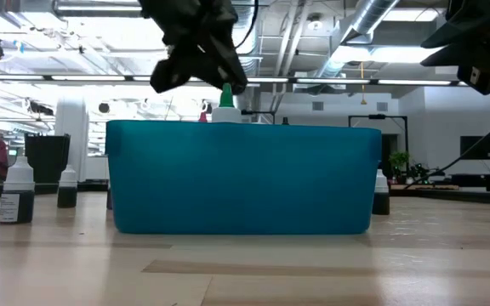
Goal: Pick & Place food coloring
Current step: Put the left small black food coloring bottle into the blue bin
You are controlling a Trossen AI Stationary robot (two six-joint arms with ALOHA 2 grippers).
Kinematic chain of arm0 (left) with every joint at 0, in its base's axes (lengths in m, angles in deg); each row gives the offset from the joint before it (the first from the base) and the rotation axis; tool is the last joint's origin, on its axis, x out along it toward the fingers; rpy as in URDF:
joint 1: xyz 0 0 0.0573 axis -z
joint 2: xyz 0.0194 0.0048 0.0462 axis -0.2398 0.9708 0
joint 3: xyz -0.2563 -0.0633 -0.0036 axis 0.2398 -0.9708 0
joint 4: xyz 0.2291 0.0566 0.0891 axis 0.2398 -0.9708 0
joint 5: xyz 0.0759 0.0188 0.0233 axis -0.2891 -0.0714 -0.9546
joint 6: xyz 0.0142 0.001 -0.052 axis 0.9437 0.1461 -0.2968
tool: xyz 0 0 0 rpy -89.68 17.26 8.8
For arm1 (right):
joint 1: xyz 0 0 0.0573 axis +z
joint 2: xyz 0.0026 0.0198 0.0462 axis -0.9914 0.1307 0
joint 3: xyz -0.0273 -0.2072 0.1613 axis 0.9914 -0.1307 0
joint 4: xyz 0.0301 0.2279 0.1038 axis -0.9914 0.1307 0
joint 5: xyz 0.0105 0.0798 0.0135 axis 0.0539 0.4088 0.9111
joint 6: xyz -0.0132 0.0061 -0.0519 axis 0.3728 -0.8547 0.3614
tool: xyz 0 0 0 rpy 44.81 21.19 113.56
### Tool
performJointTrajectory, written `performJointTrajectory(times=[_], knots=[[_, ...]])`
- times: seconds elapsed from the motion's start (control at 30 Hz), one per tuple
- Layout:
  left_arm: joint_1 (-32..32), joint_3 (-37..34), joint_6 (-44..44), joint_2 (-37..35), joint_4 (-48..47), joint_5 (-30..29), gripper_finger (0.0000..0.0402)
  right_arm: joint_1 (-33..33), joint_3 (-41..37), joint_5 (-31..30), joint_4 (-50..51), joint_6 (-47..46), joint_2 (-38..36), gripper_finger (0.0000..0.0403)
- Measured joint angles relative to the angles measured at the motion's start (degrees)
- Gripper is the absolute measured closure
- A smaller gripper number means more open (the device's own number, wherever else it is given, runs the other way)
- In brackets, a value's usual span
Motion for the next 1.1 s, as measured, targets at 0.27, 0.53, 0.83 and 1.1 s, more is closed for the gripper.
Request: performJointTrajectory(times=[0.27, 0.53, 0.83, 1.1], knots=[[-3.84, 0.0, 7.05, 0.59, 0.24, 4.11, 0.0341, -0.02, 0.0, -0.02, 0.04, 0.0, 0.01, 0.0308], [-7.52, 0.0, 15.13, 0.62, -1.89, 8.28, 0.0338, -0.02, 0.0, -0.04, 0.04, -0.02, 0.02, 0.0308], [-9.45, 0.02, 30.98, 0.64, -2.07, 12.39, 0.0334, -0.02, 0.0, -0.17, 0.02, -0.04, 0.02, 0.0308], [-9.61, 0.44, 36.64, 3.1, -2.7, 15.65, 0.0332, -0.02, 0.0, -0.15, 0.01, -1.92, 0.02, 0.0308]])
